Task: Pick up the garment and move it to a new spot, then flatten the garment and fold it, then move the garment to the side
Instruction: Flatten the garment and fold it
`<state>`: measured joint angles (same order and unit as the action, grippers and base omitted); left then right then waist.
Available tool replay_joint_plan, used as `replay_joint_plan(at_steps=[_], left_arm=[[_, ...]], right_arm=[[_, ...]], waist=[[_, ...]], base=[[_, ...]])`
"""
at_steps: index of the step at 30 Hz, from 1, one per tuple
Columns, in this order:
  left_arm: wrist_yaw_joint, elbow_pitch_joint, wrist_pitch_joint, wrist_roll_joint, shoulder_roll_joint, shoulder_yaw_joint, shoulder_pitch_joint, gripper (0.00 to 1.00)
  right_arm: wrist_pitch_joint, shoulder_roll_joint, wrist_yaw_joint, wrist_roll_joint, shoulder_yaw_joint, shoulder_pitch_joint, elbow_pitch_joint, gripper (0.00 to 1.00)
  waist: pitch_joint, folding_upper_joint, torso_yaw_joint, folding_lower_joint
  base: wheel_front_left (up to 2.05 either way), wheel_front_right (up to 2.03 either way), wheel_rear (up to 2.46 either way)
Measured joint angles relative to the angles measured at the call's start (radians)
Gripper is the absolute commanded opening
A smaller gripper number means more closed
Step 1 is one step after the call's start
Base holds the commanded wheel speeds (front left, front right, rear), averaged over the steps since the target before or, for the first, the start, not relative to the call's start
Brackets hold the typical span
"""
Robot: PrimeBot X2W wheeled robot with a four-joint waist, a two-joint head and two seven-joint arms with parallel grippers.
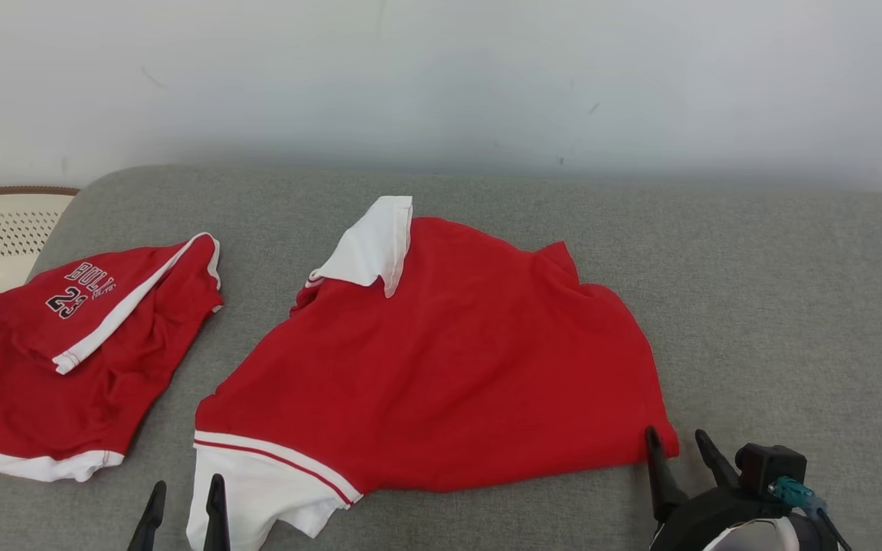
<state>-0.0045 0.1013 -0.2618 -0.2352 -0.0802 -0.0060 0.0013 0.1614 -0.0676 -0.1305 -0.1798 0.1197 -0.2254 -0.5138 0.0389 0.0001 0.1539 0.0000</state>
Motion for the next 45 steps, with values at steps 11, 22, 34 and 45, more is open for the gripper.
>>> replay_joint_plan(at_steps=[11,22,34,45], left_arm=[[-0.021,0.000,0.000,0.026,0.022,0.009,-0.004,1.00],[-0.030,0.008,0.000,0.032,0.028,0.025,-0.006,1.00],[-0.025,0.012,0.000,0.023,0.030,0.004,0.002,1.00],[-0.029,0.019,0.000,0.021,0.030,-0.007,-0.004,1.00]], right_arm=[[-0.029,-0.011,0.000,-0.044,0.058,-0.055,-0.108,0.00],[0.003,-0.031,0.000,-0.073,0.107,-0.098,-0.096,0.00],[-0.194,-0.069,0.000,-0.101,0.132,-0.049,0.162,0.00],[-0.203,-0.089,0.000,-0.081,0.150,-0.219,0.022,0.00]], waist=[[0.000,0.0000,0.015,0.0000],[-0.007,0.0000,0.014,0.0000],[-0.023,0.0000,0.015,0.0000],[-0.008,0.0000,0.048,0.0000]], base=[[0.00,0.00,0.00],[0.00,0.00,0.00],[0.00,0.00,0.00],[0.00,0.00,0.00]])
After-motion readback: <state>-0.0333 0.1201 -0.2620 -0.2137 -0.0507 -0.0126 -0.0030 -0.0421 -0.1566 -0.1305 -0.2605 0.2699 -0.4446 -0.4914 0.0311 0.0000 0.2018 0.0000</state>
